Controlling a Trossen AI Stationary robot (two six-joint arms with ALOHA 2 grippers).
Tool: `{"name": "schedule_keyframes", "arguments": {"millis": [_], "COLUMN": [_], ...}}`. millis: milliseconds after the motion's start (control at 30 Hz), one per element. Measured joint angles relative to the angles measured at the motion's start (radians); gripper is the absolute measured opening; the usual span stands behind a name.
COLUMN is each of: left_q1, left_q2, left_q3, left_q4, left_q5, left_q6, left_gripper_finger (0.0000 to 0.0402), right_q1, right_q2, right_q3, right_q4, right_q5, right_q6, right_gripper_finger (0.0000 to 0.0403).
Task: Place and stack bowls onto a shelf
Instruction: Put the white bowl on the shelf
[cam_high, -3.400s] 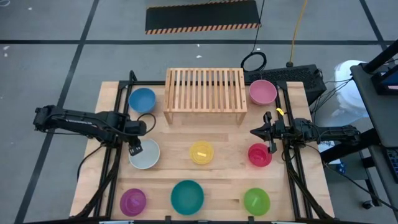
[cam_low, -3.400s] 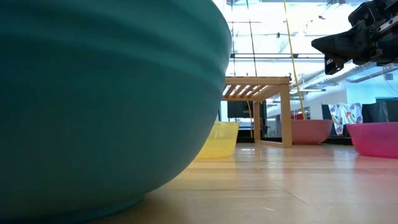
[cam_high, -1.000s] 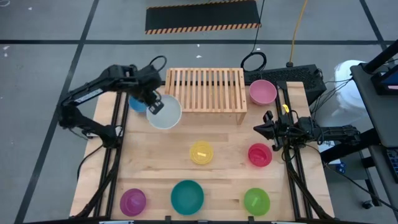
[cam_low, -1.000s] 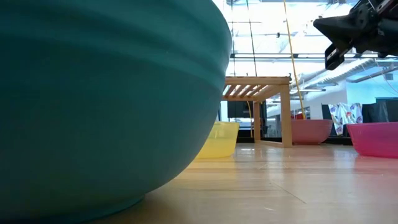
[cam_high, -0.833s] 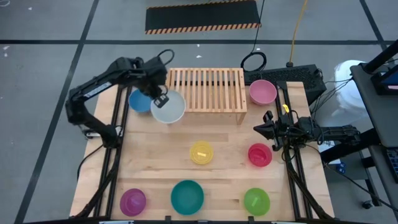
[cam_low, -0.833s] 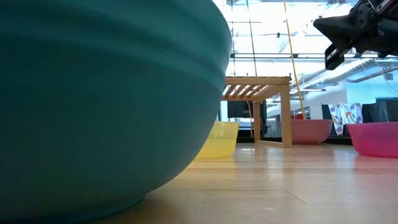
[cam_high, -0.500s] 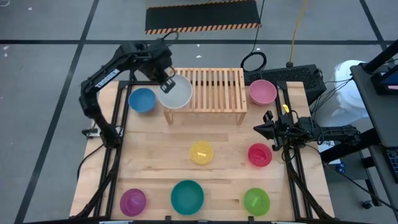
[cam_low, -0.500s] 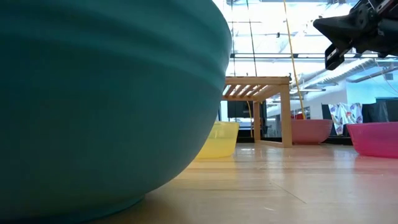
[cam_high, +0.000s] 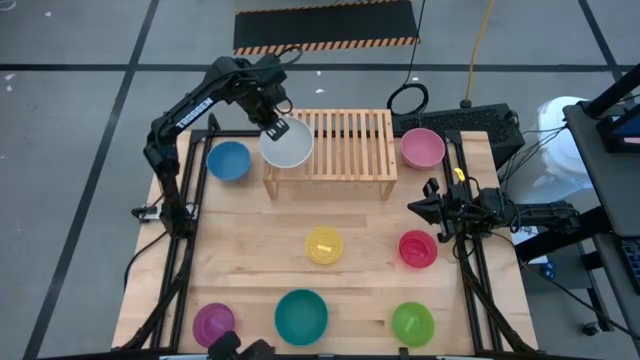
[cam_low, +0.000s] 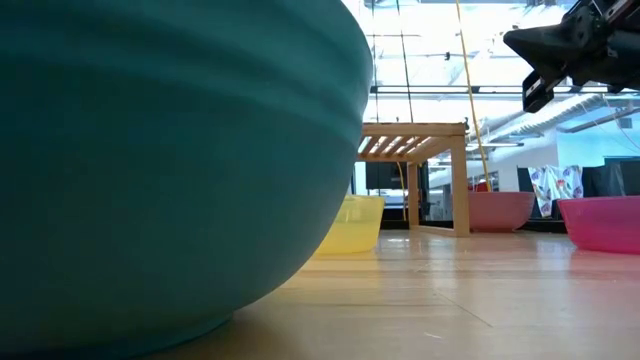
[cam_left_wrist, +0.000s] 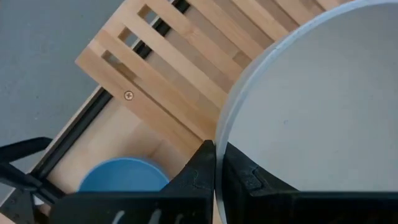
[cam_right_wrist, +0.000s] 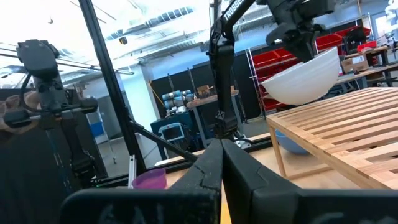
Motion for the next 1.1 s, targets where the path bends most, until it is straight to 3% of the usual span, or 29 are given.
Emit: {"name": "schedule_keyframes", "arguments": {"millis": [933, 1100], "left_q1": [0.073, 0.073], "left_q2": [0.058, 0.076], "left_q3": [0.0, 0.0], "left_q4": [0.044, 0.044], "left_q5": [0.001, 0.001], "left_q6": [0.111, 0.112], "left_gripper_finger": [0.0008, 0.0033], "right_q1": [0.0, 0.0], "right_q2": [0.0, 0.0], "right_q3": [0.0, 0.0], "right_q4": [0.0, 0.0], "right_q5": [0.0, 0.0], "right_q6": [0.0, 0.0], "right_gripper_finger": [0.0, 0.0]}}
